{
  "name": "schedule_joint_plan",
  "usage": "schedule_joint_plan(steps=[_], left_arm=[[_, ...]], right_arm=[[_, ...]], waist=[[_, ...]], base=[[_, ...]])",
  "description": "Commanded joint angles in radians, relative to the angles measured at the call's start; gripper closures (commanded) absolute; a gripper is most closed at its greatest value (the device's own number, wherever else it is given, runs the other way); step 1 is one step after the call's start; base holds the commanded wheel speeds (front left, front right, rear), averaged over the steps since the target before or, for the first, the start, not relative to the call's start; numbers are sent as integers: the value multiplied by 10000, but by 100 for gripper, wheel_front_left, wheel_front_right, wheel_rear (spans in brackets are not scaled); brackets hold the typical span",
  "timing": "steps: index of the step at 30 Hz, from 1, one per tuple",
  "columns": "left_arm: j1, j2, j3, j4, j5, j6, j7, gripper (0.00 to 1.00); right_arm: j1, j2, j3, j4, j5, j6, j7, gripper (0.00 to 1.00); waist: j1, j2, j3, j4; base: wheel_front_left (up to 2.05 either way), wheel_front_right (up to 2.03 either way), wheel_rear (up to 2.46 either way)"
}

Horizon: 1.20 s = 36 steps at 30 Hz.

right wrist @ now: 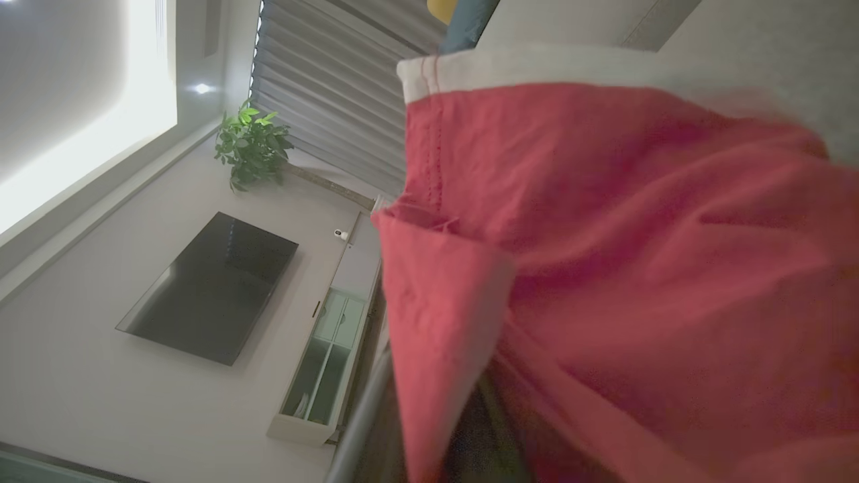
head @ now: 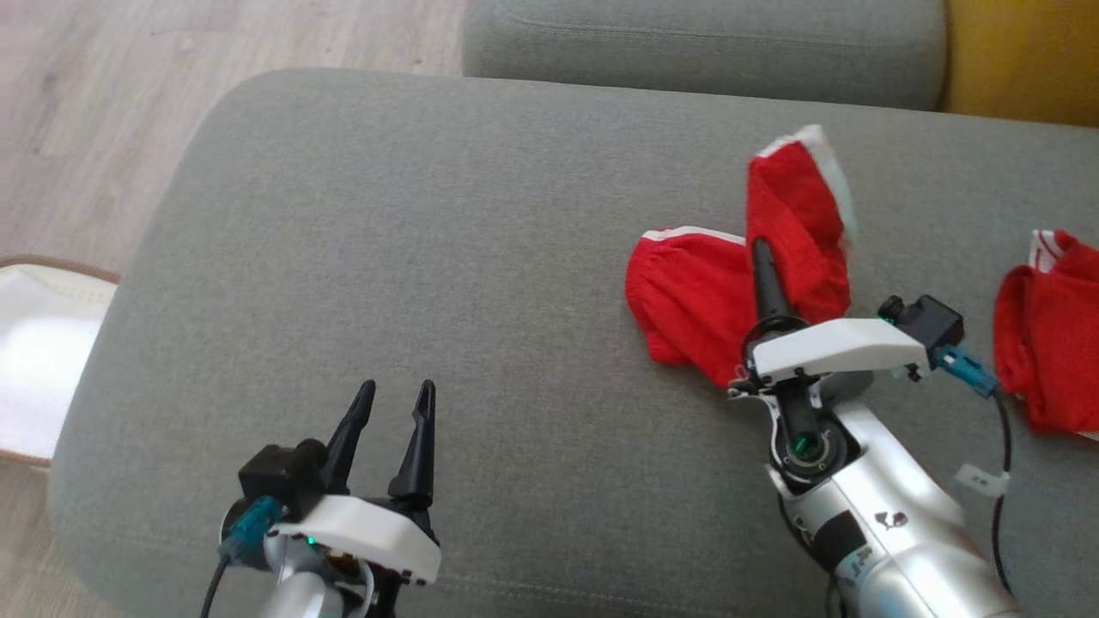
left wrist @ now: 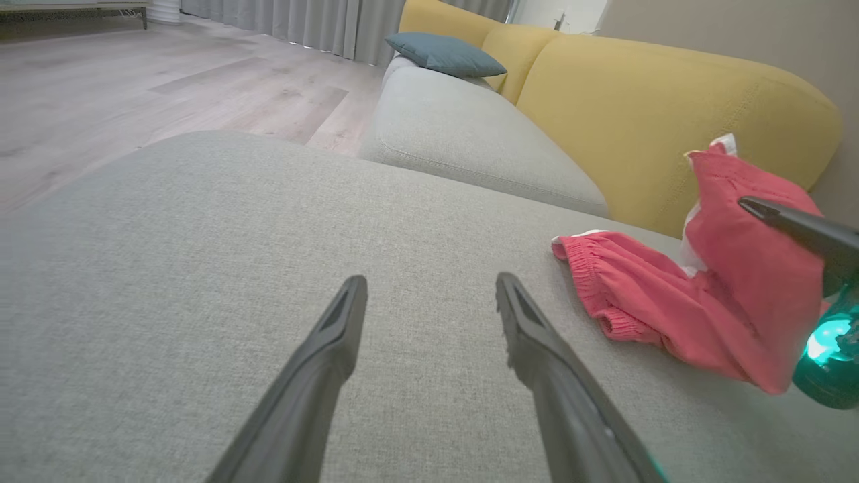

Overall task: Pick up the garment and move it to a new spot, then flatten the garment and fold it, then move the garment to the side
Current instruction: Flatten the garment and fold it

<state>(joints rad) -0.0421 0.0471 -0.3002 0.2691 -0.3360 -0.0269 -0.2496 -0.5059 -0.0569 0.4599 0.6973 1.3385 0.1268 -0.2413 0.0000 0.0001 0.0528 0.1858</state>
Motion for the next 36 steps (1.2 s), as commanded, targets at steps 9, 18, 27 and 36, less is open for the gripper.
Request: schedule_joint_plan(steps=[9, 18, 27, 36], left_arm=[[-202, 31, 251, -253, -116, 42, -122, 0], [-241, 31, 234, -282, -206, 79, -122, 0], [-326, 31, 189, -330, -333, 164, -122, 0], [-368, 31, 542, -371, -189, 123, -122, 0]], right_arm=[[-754, 66, 1200, 295, 268, 39, -188, 100], [-1171, 66, 2705, 1635, -102, 39, -112, 0], [-1258, 66, 4335, 2441, 126, 39, 232, 0], [-1573, 66, 5522, 1858, 296, 39, 163, 0]], waist=[[0, -1, 21, 489], [0, -1, 144, 662], [0, -1, 266, 584], [0, -1, 128, -287]], base=[[0, 0, 0], [0, 0, 0], [0, 0, 0], [0, 0, 0]])
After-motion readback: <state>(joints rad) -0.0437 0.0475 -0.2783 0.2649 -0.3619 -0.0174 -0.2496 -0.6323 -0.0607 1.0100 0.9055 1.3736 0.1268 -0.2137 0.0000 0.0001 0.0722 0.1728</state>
